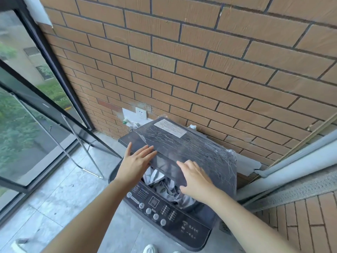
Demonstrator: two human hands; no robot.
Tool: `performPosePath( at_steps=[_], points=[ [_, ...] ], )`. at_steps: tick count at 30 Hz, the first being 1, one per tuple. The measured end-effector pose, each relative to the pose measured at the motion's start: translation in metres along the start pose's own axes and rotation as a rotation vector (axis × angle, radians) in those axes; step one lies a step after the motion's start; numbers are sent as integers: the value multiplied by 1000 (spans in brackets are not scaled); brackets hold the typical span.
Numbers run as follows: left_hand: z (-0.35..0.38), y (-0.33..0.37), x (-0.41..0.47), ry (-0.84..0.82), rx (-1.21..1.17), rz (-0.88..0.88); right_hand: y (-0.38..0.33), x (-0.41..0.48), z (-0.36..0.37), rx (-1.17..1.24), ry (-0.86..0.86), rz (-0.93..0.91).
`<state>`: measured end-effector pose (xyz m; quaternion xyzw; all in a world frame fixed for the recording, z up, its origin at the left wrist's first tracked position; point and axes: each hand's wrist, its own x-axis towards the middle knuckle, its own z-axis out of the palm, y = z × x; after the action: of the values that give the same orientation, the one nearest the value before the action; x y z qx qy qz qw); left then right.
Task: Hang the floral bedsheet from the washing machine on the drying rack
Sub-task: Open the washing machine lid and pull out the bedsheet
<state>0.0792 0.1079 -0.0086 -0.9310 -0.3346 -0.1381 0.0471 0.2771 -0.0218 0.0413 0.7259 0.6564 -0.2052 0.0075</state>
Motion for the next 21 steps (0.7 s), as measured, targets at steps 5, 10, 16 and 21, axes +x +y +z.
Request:
performPosePath(
  at_steps=[5, 10, 16, 21],
  points=[
    [-21, -1, 28, 116, -18, 24, 4, -12, -23, 18, 234, -30],
    [-48, 9, 75, 214, -37, -1, 21, -16, -53, -65, 575, -11],
    [-61, 20, 124, 312, -120, -63, 48, 5, -88, -120, 787, 28],
    [-67, 33, 160, 207, -176, -71, 74, 33, -121, -184, 863, 123]
  ],
)
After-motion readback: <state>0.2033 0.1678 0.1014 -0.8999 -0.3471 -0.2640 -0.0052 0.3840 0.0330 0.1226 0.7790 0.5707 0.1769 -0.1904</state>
